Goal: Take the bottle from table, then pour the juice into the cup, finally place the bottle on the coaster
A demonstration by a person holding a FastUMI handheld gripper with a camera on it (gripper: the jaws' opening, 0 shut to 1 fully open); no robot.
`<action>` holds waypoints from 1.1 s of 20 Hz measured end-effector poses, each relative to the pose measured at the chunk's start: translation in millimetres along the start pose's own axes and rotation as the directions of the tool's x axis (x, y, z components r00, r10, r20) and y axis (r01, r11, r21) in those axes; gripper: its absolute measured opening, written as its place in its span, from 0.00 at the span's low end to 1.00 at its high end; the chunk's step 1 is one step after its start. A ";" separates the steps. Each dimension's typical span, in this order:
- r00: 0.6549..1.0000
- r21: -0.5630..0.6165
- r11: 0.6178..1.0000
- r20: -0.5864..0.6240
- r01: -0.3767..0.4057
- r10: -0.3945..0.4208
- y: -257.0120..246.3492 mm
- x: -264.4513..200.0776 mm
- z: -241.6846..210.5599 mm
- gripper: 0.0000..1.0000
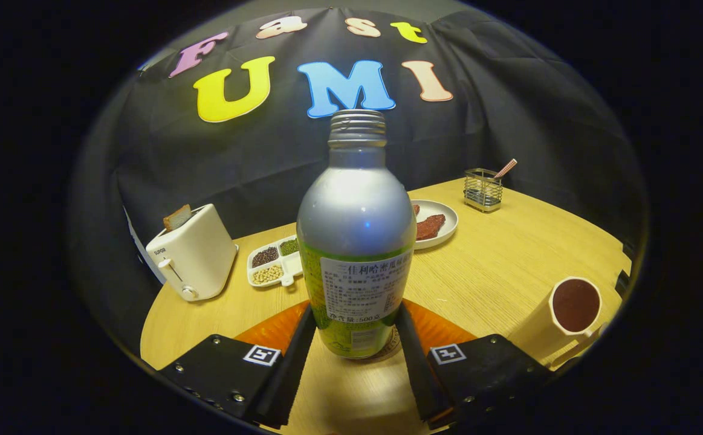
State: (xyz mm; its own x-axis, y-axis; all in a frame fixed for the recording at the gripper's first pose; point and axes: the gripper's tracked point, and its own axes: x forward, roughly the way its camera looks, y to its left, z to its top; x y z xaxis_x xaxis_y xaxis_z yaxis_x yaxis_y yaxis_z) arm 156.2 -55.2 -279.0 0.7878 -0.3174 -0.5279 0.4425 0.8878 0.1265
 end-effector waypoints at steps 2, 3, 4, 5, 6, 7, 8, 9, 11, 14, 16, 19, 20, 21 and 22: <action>1.000 -0.026 1.000 -0.001 0.004 -0.004 0.5 7.2 -3.3 0.75; 1.000 -0.041 0.999 -0.005 0.003 -0.004 0.7 11.3 -6.7 0.75; 1.000 -0.059 0.998 -0.008 0.006 -0.006 0.6 14.4 -8.4 0.76; 1.000 -0.075 0.997 -0.008 0.011 -0.011 -0.4 17.1 -11.5 0.75; 1.000 -0.088 0.996 -0.010 0.014 -0.015 -0.1 20.7 -13.8 0.75; 1.000 -0.098 0.995 -0.016 0.014 -0.016 0.3 23.1 -17.2 0.76; 1.000 -0.108 0.994 -0.019 0.019 -0.021 0.3 26.1 -19.1 0.76; 1.000 -0.115 0.993 -0.018 0.022 -0.025 -1.1 27.9 -20.9 0.76; 0.999 -0.125 0.992 -0.018 0.027 -0.030 -2.7 31.5 -22.6 0.76; 0.999 -0.141 0.990 -0.021 0.028 -0.031 -6.1 35.1 -25.6 0.76; 0.999 -0.153 0.988 -0.027 0.017 -0.021 -5.6 37.7 -28.1 0.77; 1.000 -0.165 0.986 -0.016 0.015 -0.018 -5.8 37.8 -28.4 0.77; 1.000 -0.169 0.986 -0.016 0.015 -0.018 -6.2 37.9 -28.7 0.77; 1.000 -0.171 0.985 -0.015 0.014 -0.017 -6.2 38.5 -29.1 0.78; 1.000 -0.174 0.985 -0.018 0.011 -0.014 -6.2 38.0 -30.2 0.79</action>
State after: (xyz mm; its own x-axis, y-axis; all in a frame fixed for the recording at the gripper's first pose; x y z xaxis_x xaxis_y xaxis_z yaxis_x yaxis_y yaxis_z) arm 170.4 -62.7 -325.3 0.7735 -0.3238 -0.5449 0.3698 0.9287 -0.0268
